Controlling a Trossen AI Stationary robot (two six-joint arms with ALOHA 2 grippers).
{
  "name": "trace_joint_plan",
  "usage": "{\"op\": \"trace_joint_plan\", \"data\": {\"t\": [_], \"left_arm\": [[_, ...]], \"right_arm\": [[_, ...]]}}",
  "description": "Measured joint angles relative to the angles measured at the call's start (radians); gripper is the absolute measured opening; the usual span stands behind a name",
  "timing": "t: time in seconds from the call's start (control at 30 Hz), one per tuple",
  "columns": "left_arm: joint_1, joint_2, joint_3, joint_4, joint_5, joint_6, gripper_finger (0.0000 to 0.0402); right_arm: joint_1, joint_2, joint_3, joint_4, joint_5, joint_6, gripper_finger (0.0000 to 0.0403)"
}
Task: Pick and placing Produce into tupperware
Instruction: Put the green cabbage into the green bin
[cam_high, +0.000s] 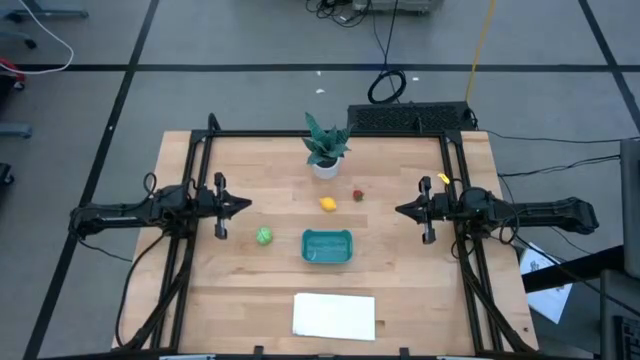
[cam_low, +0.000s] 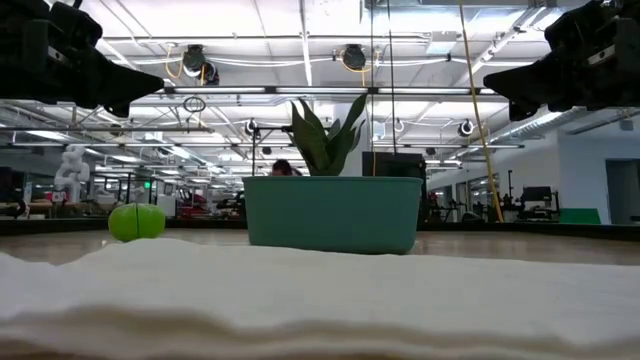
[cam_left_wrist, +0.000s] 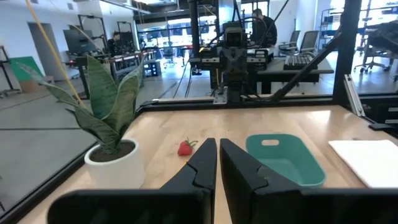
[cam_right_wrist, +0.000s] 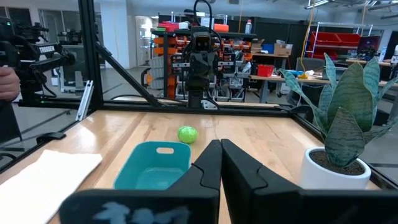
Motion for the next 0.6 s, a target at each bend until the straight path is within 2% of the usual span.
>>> {"op": "trace_joint_plan", "data": {"t": [0.33,0.6], "left_arm": [[0.0,0.004,0.004,-0.003,-0.005,-0.062,0.0026],[0.0,0.015,0.067,-0.01,-0.013,-0.063,0.0026]], "right_arm": [[0.0,0.0,0.0,0.0,0.0,0.0,0.0],[0.0,0.0,0.0,0.0,0.0,0.0,0.0]]}}
